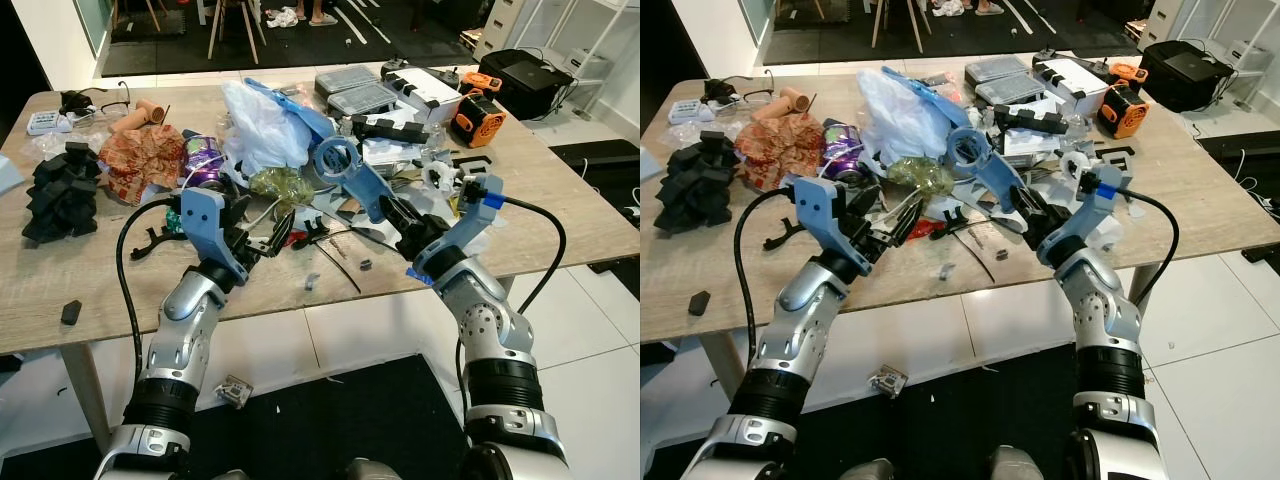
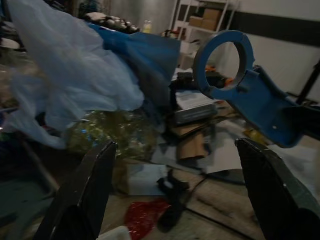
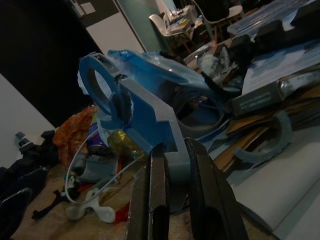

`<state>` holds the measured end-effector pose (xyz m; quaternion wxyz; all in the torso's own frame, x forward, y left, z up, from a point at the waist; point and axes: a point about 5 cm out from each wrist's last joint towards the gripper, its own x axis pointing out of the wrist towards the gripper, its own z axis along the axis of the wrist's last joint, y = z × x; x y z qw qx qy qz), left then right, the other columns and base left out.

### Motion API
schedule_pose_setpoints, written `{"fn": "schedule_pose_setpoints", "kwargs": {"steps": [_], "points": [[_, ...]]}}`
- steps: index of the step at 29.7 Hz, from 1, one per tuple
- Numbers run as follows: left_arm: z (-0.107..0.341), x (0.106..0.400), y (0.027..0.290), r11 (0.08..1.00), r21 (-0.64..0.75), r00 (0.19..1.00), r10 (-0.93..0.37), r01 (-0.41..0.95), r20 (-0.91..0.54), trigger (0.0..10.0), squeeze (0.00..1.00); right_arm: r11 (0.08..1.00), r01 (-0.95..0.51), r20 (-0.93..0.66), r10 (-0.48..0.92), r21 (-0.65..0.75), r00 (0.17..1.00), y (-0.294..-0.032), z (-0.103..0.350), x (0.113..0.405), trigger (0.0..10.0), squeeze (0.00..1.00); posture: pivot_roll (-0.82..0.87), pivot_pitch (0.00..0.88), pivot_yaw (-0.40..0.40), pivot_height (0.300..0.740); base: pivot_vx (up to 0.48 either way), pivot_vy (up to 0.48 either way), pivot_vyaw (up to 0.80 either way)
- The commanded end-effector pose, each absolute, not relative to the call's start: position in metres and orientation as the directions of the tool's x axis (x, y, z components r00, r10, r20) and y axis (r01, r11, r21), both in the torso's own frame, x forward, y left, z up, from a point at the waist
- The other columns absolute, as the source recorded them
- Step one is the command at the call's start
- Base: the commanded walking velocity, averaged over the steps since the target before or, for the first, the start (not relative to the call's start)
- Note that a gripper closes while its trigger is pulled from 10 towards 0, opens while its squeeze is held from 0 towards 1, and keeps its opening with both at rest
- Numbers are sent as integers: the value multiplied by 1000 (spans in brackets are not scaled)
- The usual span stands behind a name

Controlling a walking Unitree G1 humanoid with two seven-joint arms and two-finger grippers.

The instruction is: Picking trash to rubbish bin

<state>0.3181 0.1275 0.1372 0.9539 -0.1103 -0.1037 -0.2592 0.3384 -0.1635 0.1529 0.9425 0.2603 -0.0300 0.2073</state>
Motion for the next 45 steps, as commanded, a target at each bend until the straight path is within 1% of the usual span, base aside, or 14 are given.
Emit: {"fn": "schedule_pose_setpoints", "kwargs": {"steps": [1,4,12,20,24,29,45], "points": [[135,314,122,802,-183,814,-517,569,265,10000,0,782,-399,170,364,478,916,-165,153,339,10000,0,-68,0,-40,740,0,0,0],[134,311,120,779,-175,791,-550,602,270,10000,0,783,-398,170,362,479,917,-164,153,338,10000,0,-70,0,-37,740,0,0,0],[131,308,119,756,-167,768,-586,633,259,10000,0,785,-398,169,363,475,916,-162,152,338,10000,0,-68,0,-37,740,0,0,0],[127,309,119,749,-163,763,-603,642,233,10000,0,787,-398,161,367,471,916,-160,151,338,10000,0,-67,0,-35,740,0,0,0],[126,309,119,751,-165,765,-601,639,230,10000,0,786,-436,177,401,438,899,-159,151,336,10000,0,-65,0,-37,740,0,0,0],[126,310,118,749,-163,764,-605,642,227,10000,0,786,-460,176,426,413,887,-158,151,334,10000,0,-63,0,-40,740,0,0,782],[126,310,117,739,-154,752,-620,656,226,10000,0,789,-473,172,442,392,880,-156,149,334,10000,0,-62,0,-41,740,0,0,775]]}}
